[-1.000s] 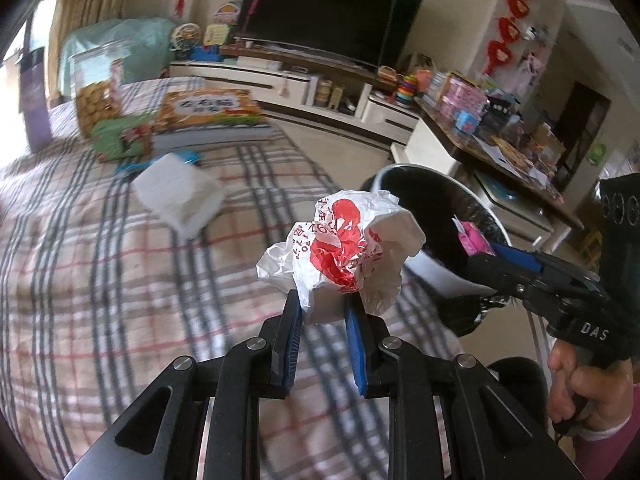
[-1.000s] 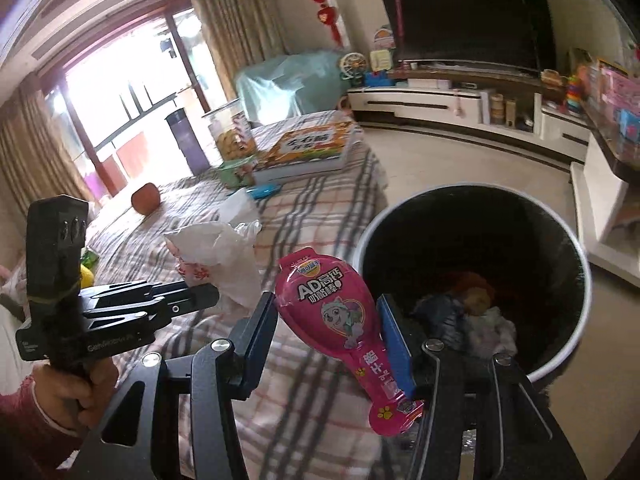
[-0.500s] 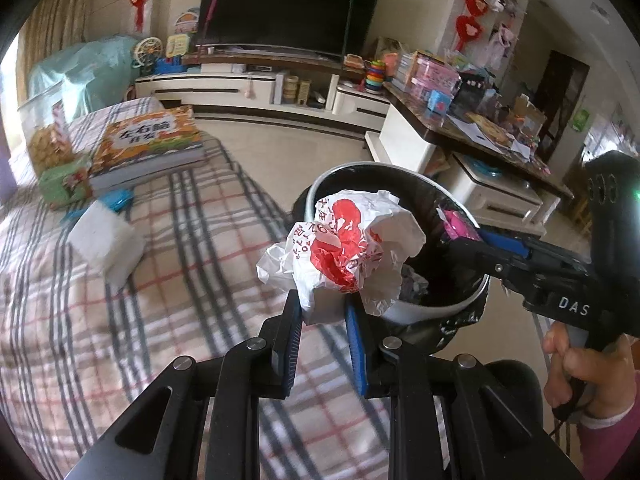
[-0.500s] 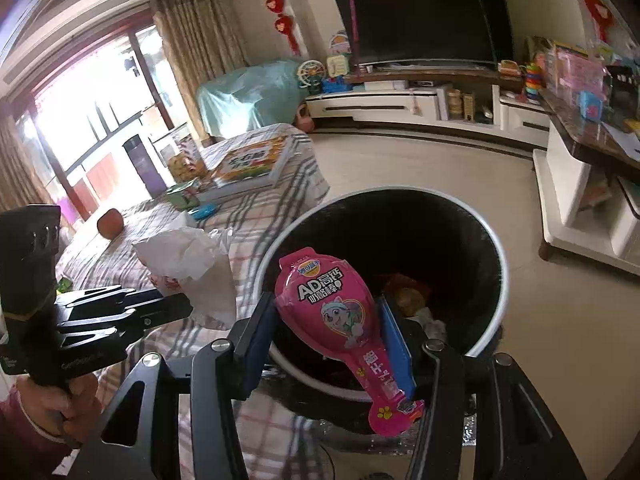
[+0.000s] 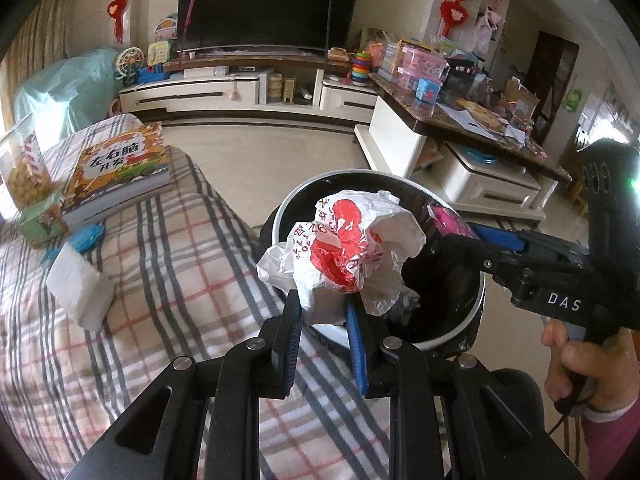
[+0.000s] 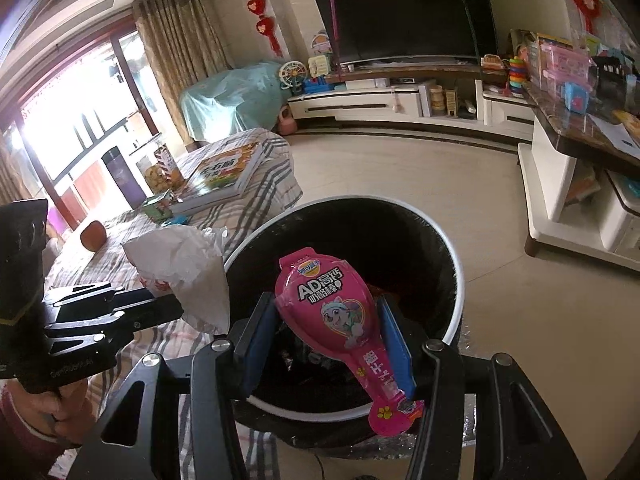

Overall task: Collect trash
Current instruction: 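Carry the white-red bag and pink package over the trash bin with both tools, then open both tools to drop the white-red bag and pink package into the bin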

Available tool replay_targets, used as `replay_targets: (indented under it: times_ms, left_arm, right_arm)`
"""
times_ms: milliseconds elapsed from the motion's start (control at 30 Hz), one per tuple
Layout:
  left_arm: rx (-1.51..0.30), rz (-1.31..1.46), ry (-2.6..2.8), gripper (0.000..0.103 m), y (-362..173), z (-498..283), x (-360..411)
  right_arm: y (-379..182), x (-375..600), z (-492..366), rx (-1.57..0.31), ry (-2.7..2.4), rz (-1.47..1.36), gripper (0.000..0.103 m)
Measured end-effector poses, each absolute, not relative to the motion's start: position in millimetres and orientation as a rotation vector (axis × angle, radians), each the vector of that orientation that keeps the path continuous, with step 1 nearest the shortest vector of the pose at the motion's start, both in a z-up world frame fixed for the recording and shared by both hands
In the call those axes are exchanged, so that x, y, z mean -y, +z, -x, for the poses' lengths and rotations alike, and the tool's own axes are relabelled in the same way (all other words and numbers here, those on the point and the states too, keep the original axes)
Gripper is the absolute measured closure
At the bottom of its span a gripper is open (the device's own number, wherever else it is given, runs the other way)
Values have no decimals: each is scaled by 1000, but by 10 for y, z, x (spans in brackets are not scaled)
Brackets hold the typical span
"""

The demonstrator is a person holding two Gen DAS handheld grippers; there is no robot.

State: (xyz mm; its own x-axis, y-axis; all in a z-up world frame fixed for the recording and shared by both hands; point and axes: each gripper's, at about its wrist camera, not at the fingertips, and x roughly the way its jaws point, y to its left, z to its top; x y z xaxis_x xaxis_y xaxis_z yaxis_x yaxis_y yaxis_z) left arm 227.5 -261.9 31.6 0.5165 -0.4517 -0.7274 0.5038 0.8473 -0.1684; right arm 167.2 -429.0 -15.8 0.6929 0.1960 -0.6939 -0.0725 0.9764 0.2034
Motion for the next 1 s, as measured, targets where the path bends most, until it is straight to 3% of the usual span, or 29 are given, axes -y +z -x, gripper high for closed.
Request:
replay_targets:
  times_ms: [767, 867, 1000]
  left_arm:
    - [-868, -100, -579, 82, 302, -2420, 2911]
    - [-865, -105, -578, 78, 313, -2427, 2934]
    - [-855, -106, -576, 62, 333, -2400, 2930]
  right_arm:
    - [-230, 4404, -1947, -833, 144, -159, 51]
    - [-251, 4394, -1981, -848, 146, -153, 49]
    - [-261, 4406, -2012, -860, 125, -147, 49]
